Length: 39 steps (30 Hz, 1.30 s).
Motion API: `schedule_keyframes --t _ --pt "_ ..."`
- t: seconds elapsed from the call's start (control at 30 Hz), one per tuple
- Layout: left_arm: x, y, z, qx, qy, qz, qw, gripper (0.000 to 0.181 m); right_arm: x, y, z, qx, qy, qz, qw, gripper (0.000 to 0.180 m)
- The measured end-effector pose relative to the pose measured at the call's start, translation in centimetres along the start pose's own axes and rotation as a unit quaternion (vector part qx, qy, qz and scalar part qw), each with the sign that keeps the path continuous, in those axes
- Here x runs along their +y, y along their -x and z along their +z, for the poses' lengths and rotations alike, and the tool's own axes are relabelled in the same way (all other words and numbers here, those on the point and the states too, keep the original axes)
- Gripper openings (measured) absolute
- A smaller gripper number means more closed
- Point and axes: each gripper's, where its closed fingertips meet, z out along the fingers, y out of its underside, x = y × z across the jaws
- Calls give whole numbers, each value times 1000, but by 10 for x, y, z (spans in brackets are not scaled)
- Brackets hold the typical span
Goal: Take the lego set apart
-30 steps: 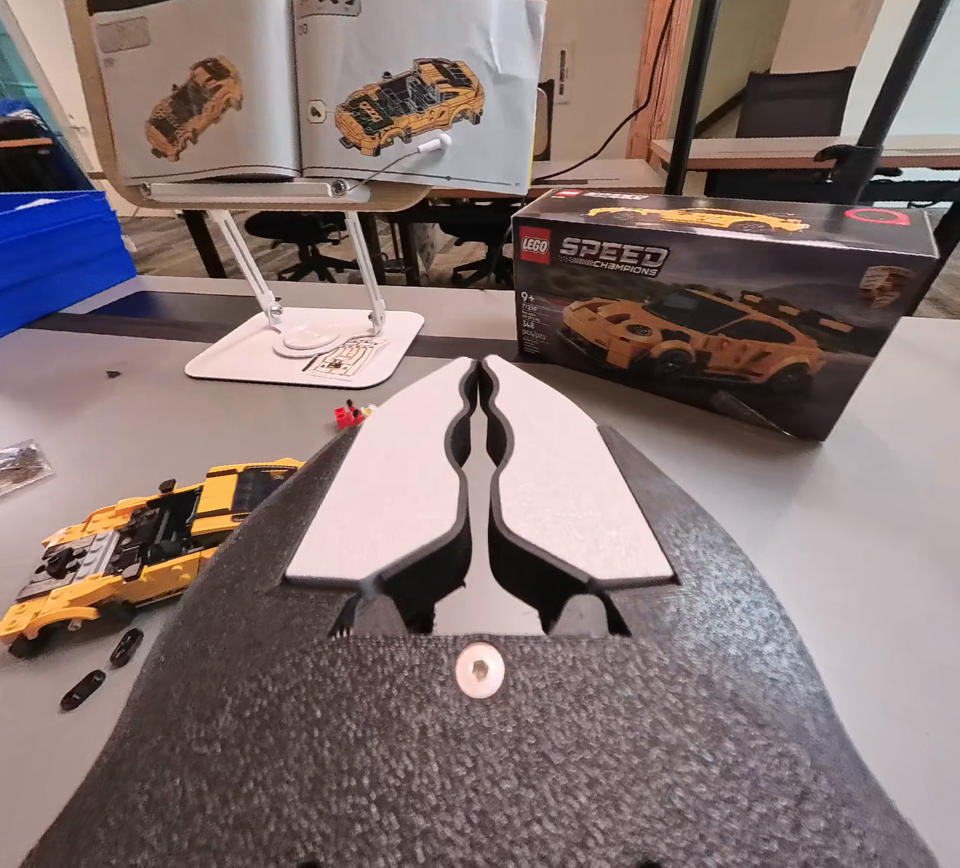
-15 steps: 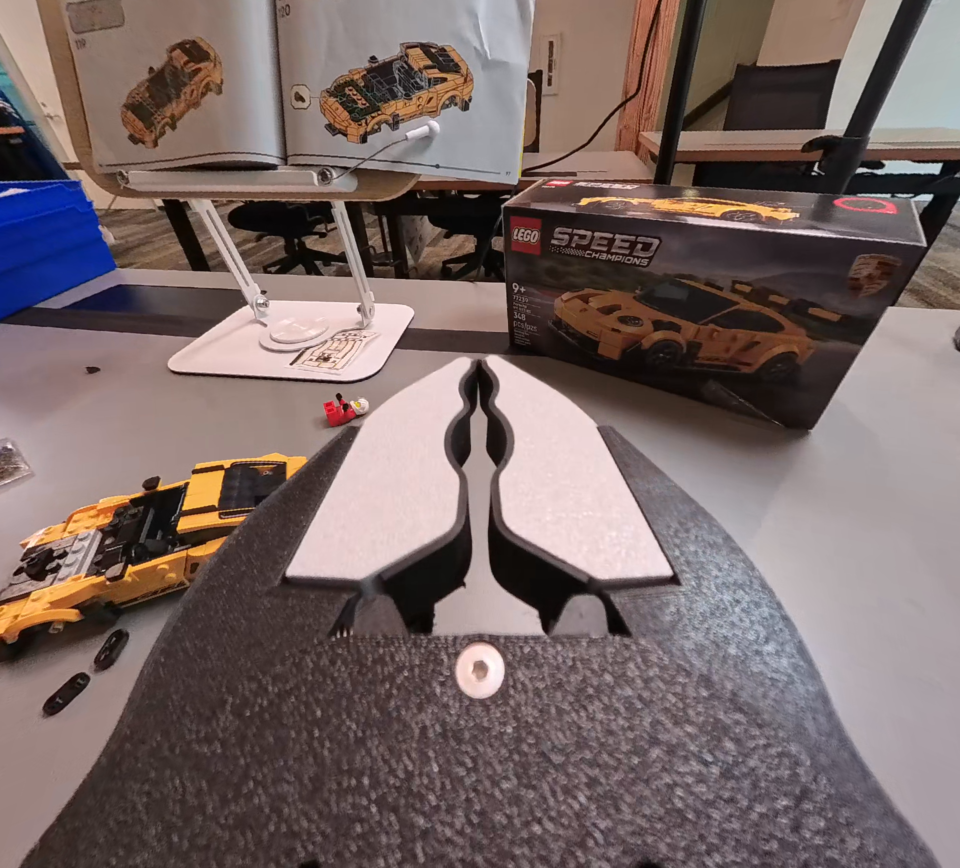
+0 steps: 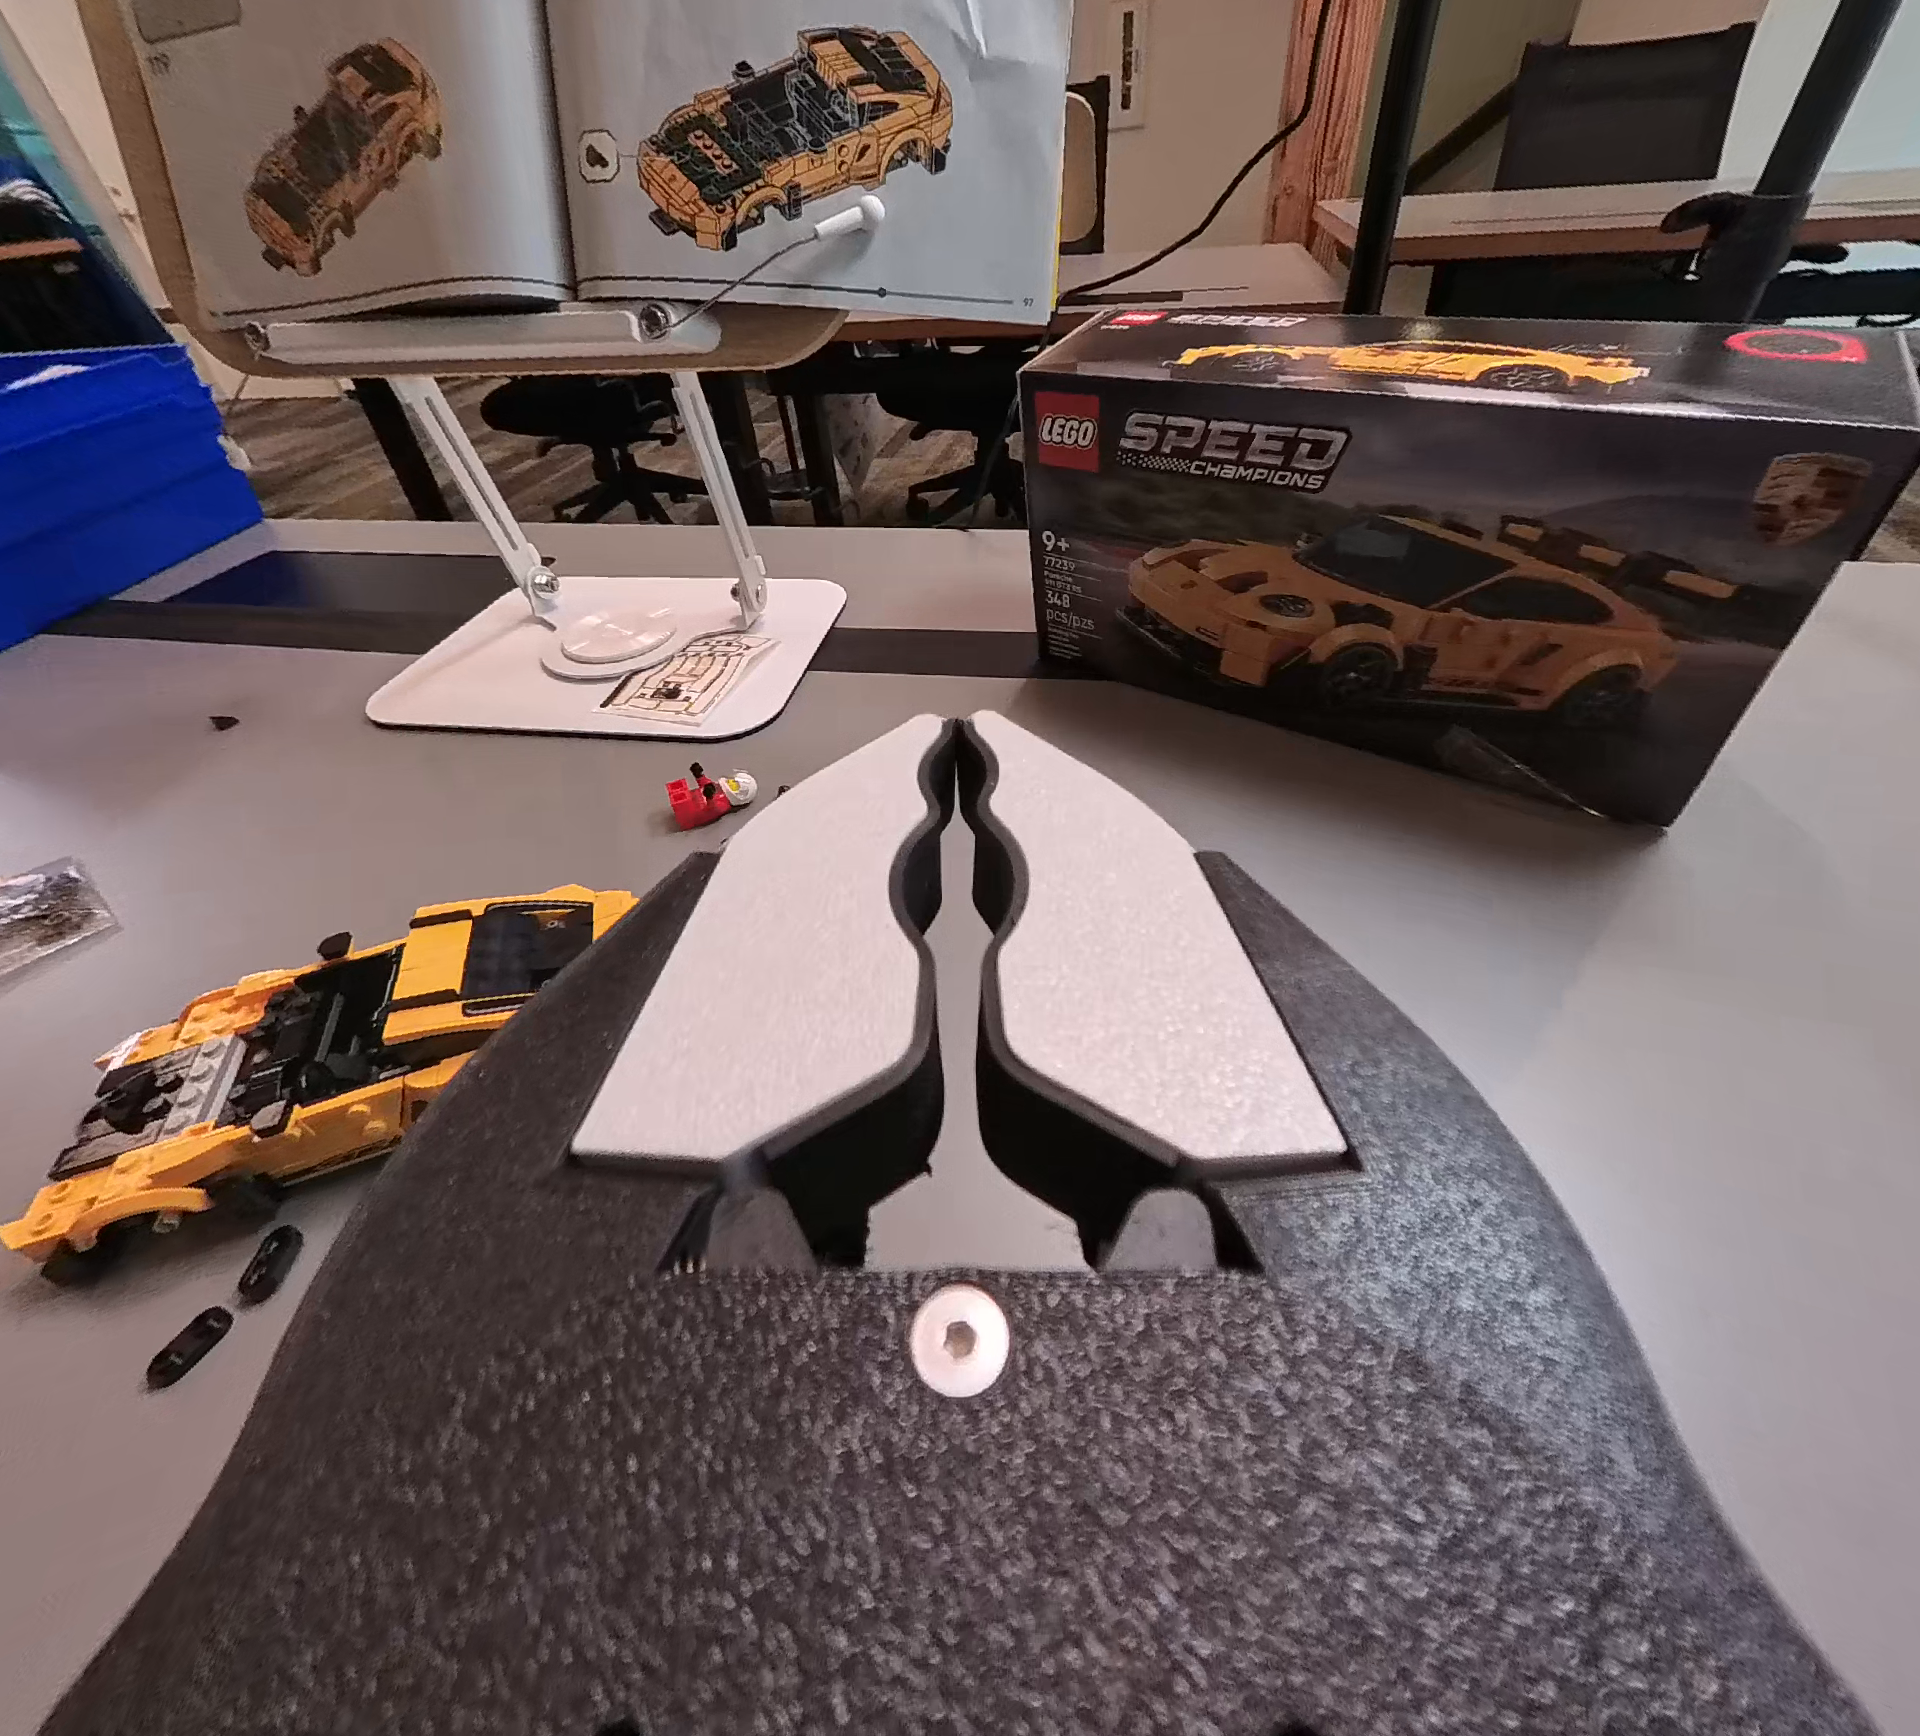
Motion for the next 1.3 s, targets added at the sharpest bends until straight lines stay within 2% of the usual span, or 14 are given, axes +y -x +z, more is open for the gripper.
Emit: schedule_keyframes --t 0.03,0.17,0.27,0.4,0.47,0.53,0.63,0.7,0.8,0.87,0.93,1.03,1.13,1.3 --pt "2 4 -2 -7 5 3 1000 7 0 0 0 -2 1 0 1000 0" --pt "-2 29 -40 -27 -48 -25 998 8 -1 2 -1 -4 -2 -3 1000 0" --pt "2 93 -116 -152 -109 -66 980 8 -2 2 -1 -3 -5 -5 1000 0" --pt "66 188 -229 -363 -88 -135 918 8 -1 3 -1 -5 -4 -6 1000 0" --pt "106 221 -262 -414 -72 -177 890 8 0 4 0 -6 -3 -9 1000 0" --pt "142 243 -276 -429 -54 -225 873 9 1 5 0 -6 -2 -14 1000 0" --pt "176 258 -277 -429 -31 -273 860 30 4 7 1 -4 2 -23 1000 0" --pt "177 260 -278 -440 -40 -271 855 37 7 8 3 -5 7 -27 1000 0" --pt "146 252 -284 -468 -83 -224 851 44 11 11 5 -10 12 -31 999 0" --pt "98 231 -271 -436 -140 -165 874 38 13 16 5 -21 14 -35 999 0" --pt "43 197 -237 -349 -188 -98 913 38 16 26 6 -49 19 -44 998 0" --pt "-16 146 -162 -193 -199 -22 960 69 25 60 3 -142 42 -63 987 0" --pt "-45 116 -93 -88 -167 23 982 88 36 86 -3 -201 65 -93 973 1" --pt "-53 100 -10 7 -99 58 993 97 45 104 -7 -232 76 -127 961 1"
